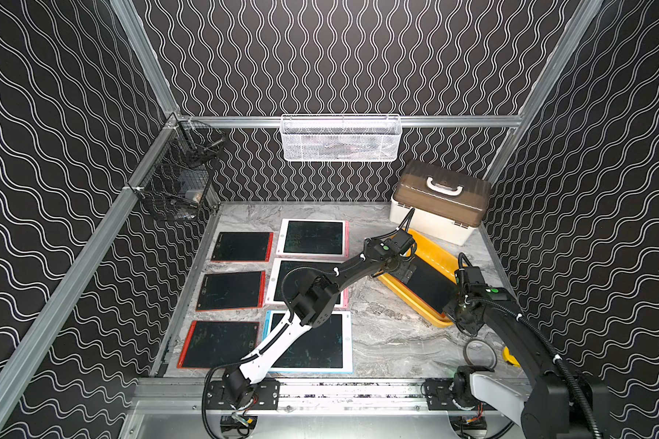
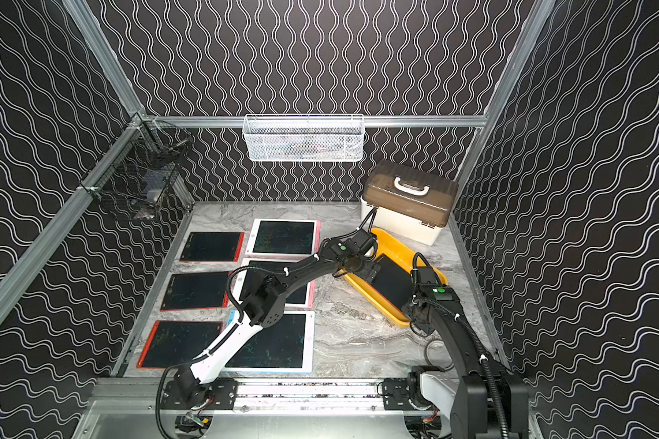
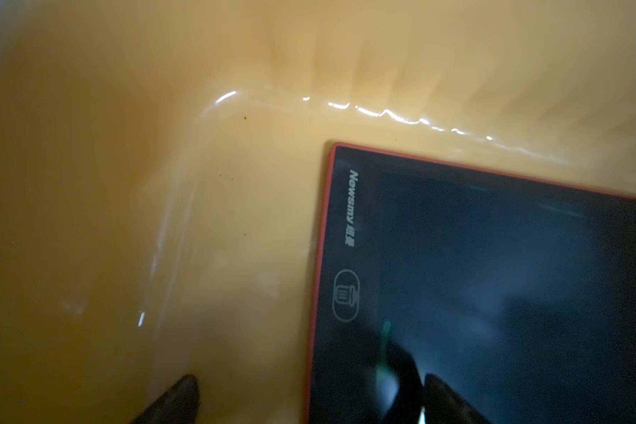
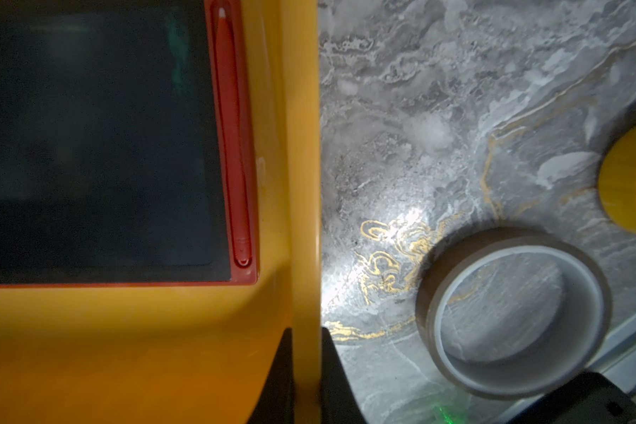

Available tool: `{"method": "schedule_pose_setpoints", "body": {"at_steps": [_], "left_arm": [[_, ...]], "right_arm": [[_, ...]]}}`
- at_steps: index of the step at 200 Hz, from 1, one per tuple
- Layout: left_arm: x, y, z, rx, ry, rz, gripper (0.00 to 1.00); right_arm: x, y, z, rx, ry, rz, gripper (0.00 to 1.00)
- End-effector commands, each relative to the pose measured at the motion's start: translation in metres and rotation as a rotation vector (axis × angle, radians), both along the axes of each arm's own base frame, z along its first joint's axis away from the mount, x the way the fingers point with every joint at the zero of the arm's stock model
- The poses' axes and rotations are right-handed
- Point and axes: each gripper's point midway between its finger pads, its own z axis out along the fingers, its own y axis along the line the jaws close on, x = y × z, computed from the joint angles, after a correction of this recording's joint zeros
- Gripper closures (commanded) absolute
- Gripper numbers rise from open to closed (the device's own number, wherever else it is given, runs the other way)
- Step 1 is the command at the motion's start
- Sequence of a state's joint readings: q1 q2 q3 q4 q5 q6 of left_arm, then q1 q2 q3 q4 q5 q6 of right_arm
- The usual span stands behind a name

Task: Take out the writing tablet from the storage box
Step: Pick up the writing tablet from the storage box.

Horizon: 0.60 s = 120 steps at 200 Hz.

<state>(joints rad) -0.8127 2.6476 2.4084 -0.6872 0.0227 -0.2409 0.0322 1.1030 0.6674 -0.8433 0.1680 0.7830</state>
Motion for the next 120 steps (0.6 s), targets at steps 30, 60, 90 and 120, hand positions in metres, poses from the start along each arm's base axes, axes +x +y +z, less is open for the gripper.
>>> {"method": "schedule_pose_setpoints", "body": {"at_steps": [30, 60, 90, 120], "left_arm": [[-0.079, -0.018, -0.024, -0.09, 0.359, -0.082, 0.01], [-0.101, -0.037, 0.002, -0.227, 0.479, -0.123, 0.01], [-0.108, -0.063, 0.057, -0.42, 0.533, -0.173, 0.01], [-0.11, -0.076, 0.103, -0.547, 0.539, -0.21, 0.01]], "right_arm": [[0.004, -0.001, 0.0, -0.013, 0.022, 0.015, 0.94], [0.01, -0.001, -0.002, -0.021, 0.024, 0.024, 0.94], [0.014, -0.003, -0.001, -0.035, 0.019, 0.03, 0.94], [0.017, -0.005, 0.0, -0.047, 0.012, 0.028, 0.94]]}}
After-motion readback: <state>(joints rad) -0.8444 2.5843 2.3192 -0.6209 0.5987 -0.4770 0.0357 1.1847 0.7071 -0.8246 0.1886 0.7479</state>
